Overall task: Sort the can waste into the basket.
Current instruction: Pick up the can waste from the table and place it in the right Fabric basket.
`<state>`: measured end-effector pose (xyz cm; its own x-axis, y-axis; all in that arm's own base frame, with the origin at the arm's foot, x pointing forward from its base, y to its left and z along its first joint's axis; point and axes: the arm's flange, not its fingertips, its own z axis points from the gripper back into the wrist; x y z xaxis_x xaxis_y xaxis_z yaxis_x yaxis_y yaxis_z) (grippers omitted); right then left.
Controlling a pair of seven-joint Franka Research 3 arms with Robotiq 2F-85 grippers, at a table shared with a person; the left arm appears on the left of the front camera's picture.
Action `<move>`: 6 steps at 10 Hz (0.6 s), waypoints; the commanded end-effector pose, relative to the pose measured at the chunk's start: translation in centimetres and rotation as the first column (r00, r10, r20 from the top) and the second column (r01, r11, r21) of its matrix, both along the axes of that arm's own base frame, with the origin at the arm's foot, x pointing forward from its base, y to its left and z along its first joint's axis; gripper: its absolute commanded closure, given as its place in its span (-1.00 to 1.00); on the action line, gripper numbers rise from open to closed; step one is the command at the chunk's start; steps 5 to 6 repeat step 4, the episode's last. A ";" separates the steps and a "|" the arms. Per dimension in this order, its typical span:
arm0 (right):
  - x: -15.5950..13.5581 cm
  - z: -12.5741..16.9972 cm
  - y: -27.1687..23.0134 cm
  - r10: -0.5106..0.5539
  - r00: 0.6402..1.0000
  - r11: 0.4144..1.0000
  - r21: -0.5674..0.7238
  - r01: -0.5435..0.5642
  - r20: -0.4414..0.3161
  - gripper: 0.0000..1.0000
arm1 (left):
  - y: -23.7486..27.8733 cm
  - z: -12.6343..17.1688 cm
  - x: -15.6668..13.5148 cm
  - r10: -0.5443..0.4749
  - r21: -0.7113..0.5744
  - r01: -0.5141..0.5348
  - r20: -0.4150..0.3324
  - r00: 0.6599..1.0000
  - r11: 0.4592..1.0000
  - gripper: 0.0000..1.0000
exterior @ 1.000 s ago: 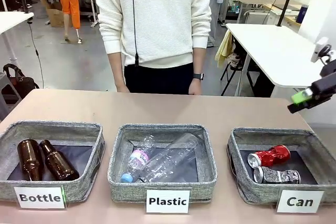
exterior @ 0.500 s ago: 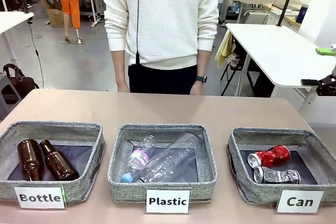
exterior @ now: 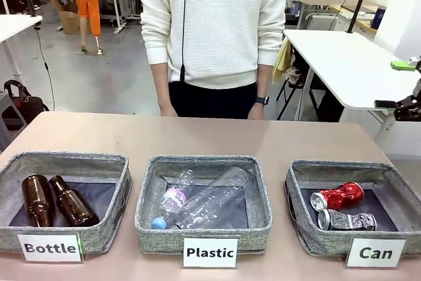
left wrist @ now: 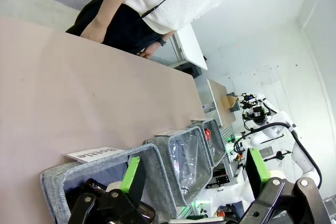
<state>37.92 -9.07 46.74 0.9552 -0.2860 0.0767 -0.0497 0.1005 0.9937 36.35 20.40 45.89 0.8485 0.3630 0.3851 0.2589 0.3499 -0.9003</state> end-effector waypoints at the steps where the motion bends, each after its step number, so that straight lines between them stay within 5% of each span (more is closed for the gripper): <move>1: 0.0 0.2 -0.7 0.009 1.000 1.000 0.012 -0.009 0.004 -1.00 | -0.1 0.2 -0.1 0.002 -0.020 -0.002 0.001 1.000 1.000 -1.00; 6: 0.0 0.2 -0.7 0.009 1.000 1.000 0.012 -0.009 0.004 -1.00 | -0.1 0.2 -0.1 0.002 -0.020 -0.002 0.001 1.000 1.000 -1.00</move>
